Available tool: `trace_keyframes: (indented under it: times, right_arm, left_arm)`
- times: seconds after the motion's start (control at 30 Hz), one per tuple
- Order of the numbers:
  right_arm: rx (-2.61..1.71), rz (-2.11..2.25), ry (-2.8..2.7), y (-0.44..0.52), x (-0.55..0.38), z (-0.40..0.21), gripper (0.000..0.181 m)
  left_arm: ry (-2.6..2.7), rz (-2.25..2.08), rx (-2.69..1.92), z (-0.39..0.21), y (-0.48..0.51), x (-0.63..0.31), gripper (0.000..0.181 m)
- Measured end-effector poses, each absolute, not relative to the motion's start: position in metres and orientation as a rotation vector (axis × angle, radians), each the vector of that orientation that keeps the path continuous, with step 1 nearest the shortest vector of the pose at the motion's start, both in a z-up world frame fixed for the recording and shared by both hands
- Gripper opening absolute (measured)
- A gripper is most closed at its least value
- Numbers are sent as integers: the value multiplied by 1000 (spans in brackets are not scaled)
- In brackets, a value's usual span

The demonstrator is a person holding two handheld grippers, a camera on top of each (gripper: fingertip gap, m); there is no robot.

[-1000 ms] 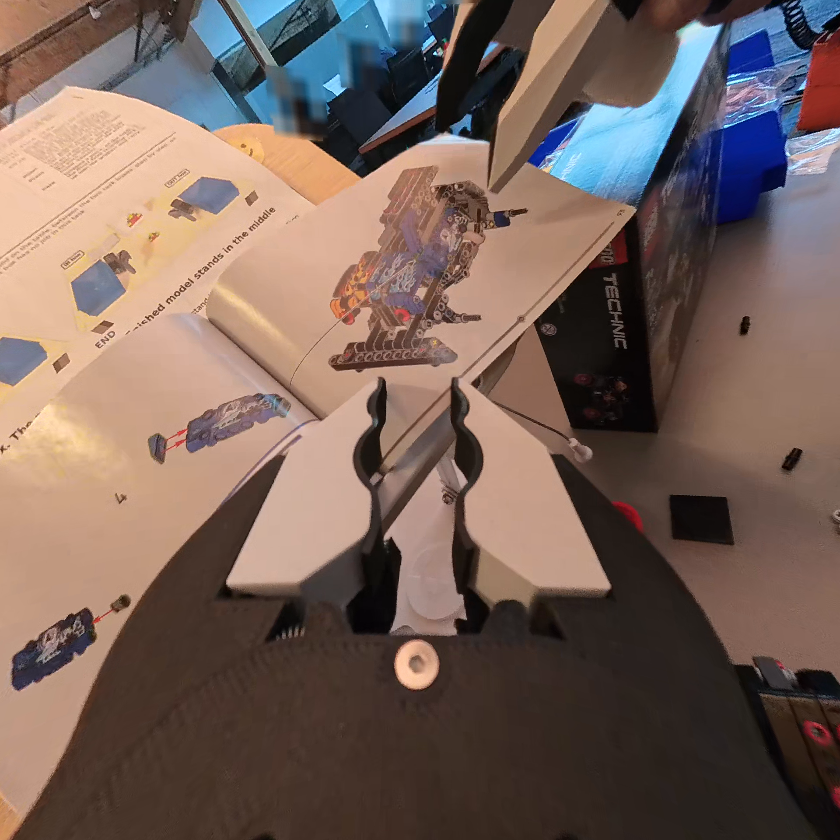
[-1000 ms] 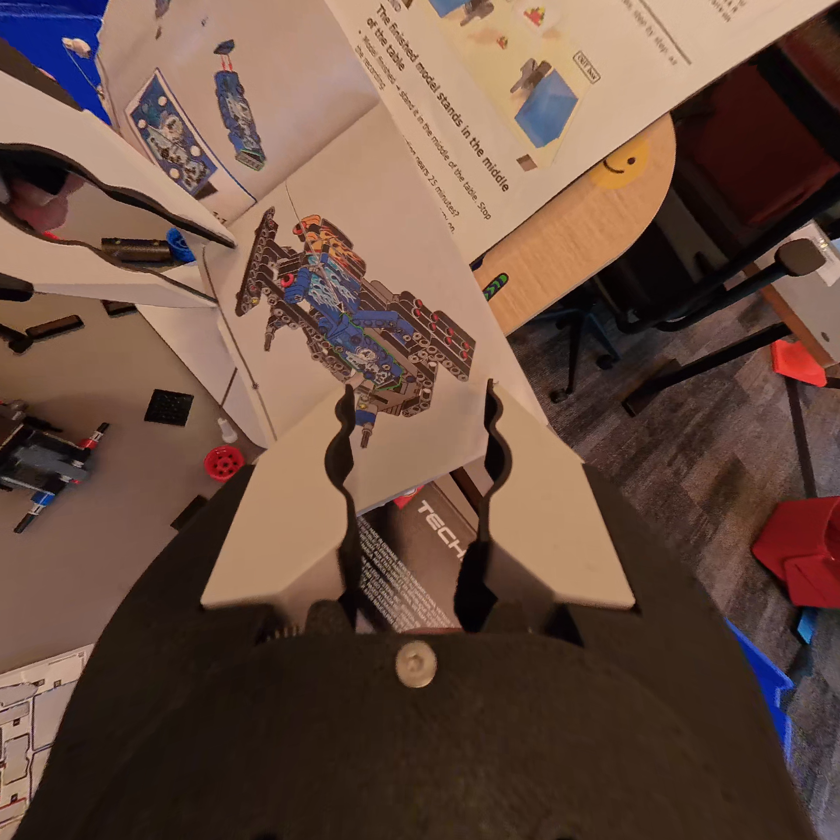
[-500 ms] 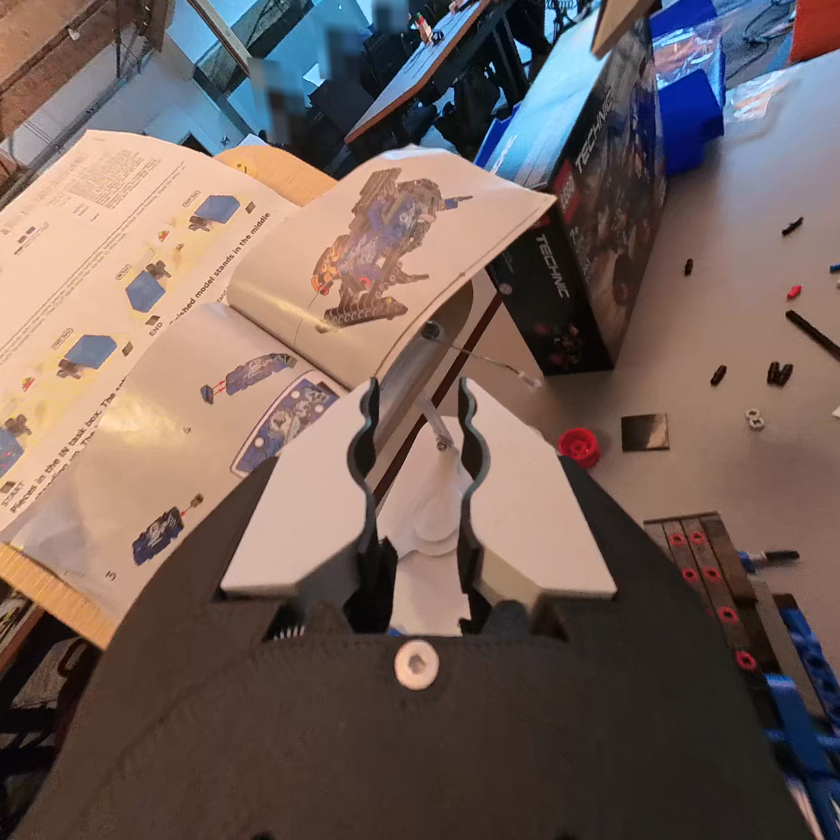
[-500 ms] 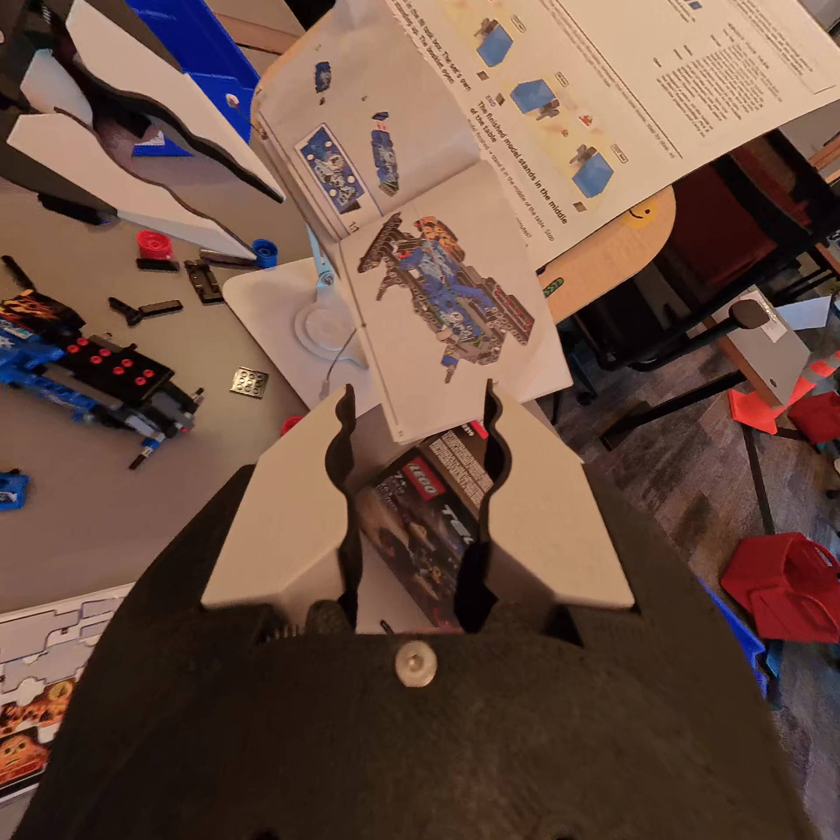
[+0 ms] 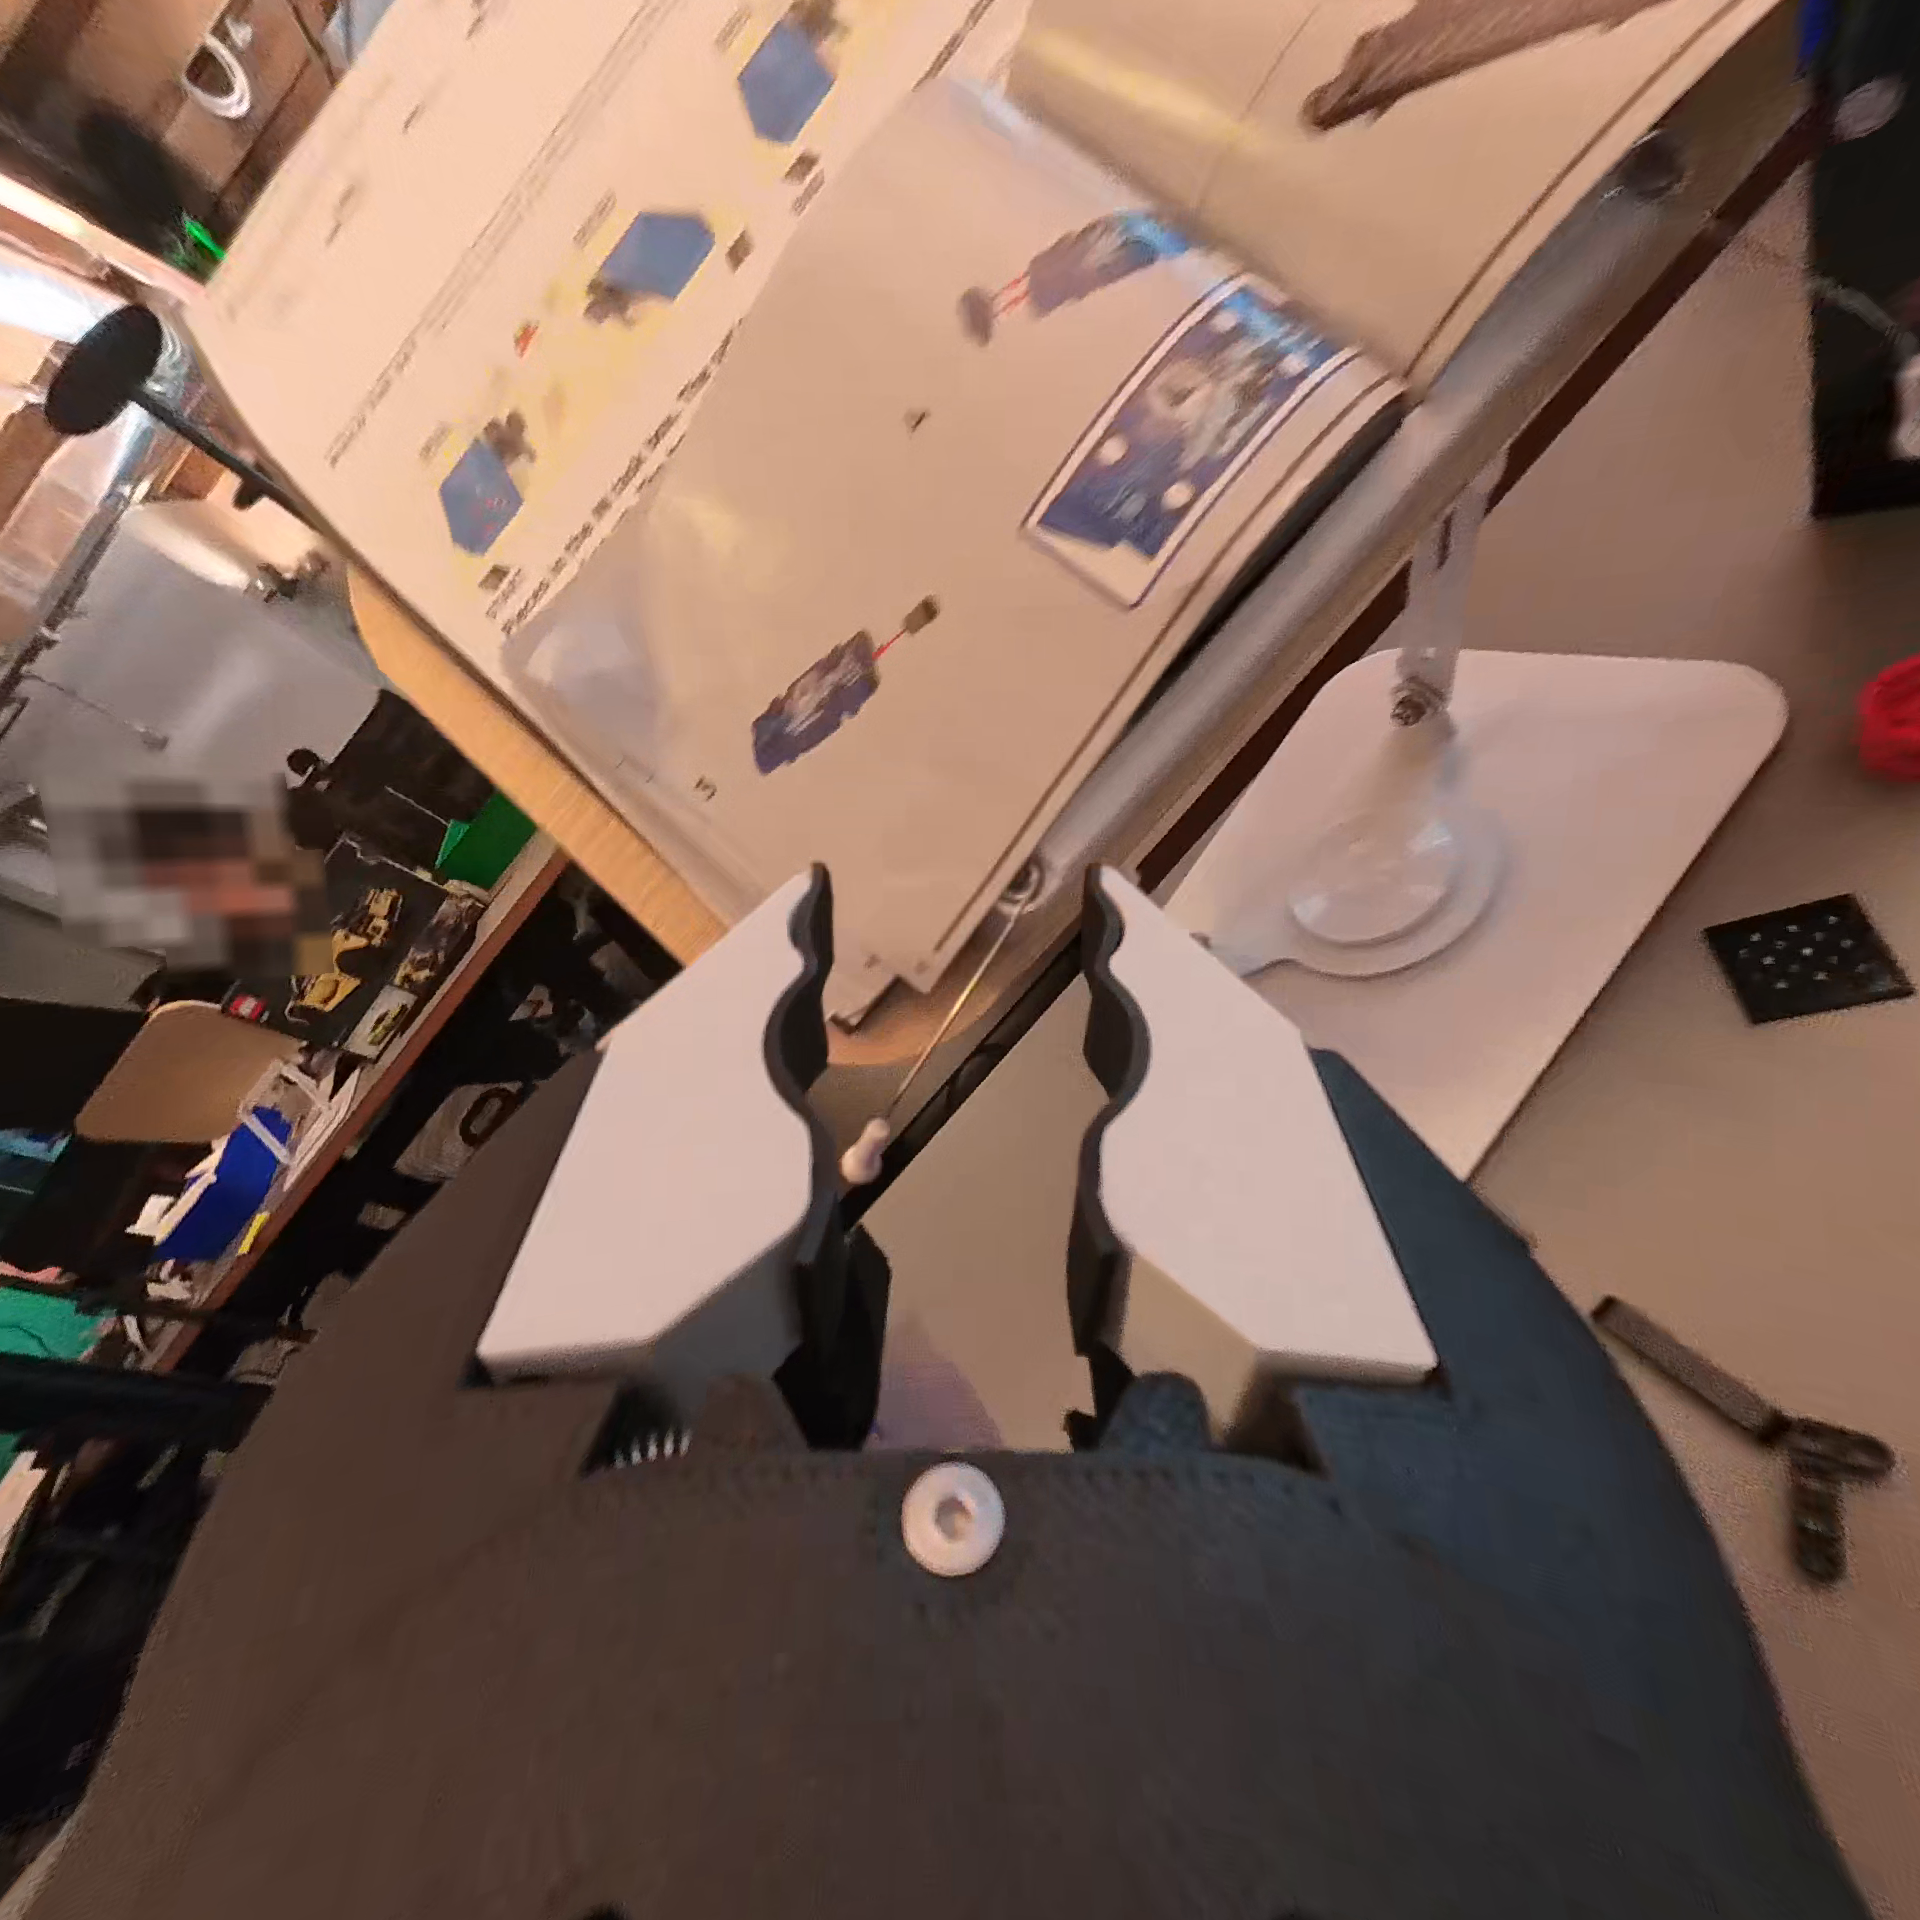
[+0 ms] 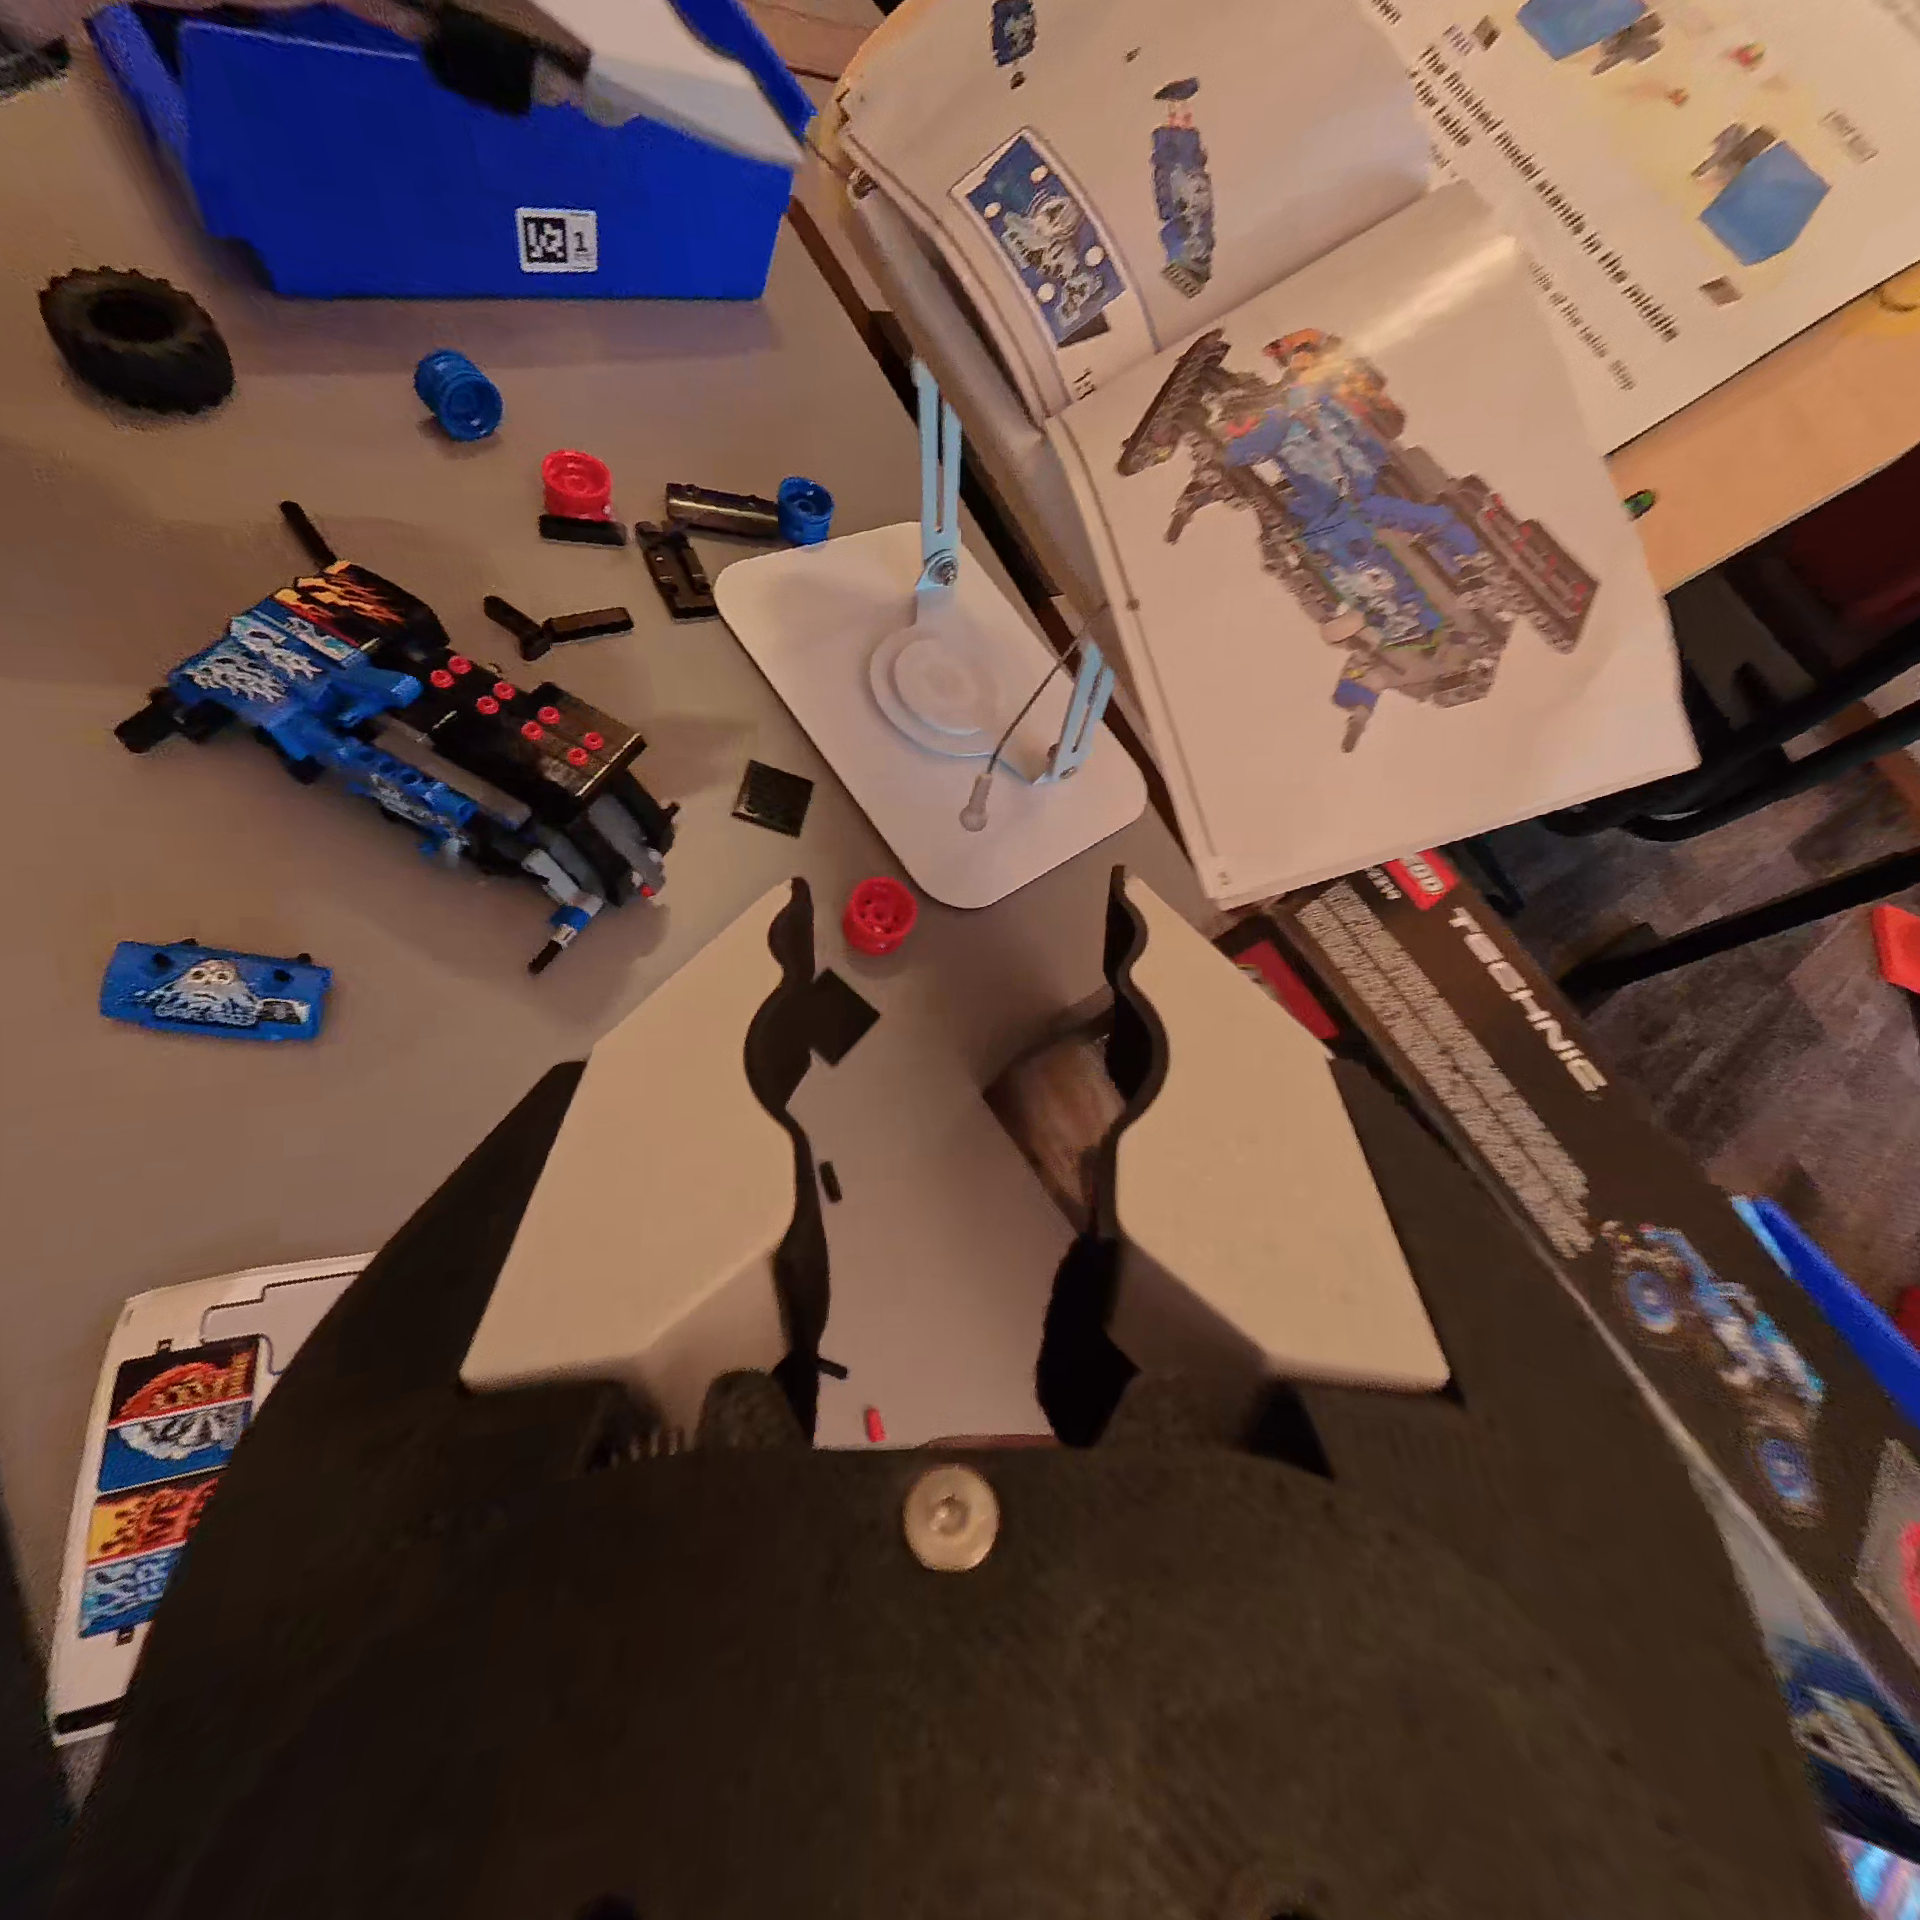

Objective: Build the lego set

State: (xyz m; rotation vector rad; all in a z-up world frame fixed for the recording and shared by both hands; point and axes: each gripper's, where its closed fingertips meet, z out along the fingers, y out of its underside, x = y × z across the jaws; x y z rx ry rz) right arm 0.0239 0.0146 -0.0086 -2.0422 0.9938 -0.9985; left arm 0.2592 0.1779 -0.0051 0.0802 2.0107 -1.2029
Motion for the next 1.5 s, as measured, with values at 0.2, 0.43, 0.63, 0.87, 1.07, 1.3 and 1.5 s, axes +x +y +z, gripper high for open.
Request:
trace_keyframes:
  times: [0.2, 0.43, 0.63, 0.87, 1.07, 1.3, 1.5]
  right_arm:
    - [-2033, -949, 1003, 23, 23, -35, 54]
    - [-1890, -1116, 1058, -14, 51, -5, 57]
    - [-1969, -1195, 1073, -33, 82, -10, 56]
    - [-1972, -1183, 1055, -35, 93, -9, 56]
    - [-1962, -1152, 1040, -36, 94, -11, 55]
    - [-1957, -1115, 1037, -36, 93, -17, 54]
    - [-1944, -1111, 1040, -39, 91, -15, 54]
  left_arm:
    - [2028, -1201, 124, -9, 174, 269, 48]
    - [1965, -1220, 379, 7, 113, 212, 50]
    - [1899, -1141, 702, 3, 32, 151, 51]
    - [1974, -1136, 760, -6, 7, 148, 29]
    - [2078, -1182, 773, -10, 13, 146, 24]
    - [2195, -1175, 785, -16, 17, 148, 12]
    - [2196, -1167, 814, -19, 17, 146, 20]
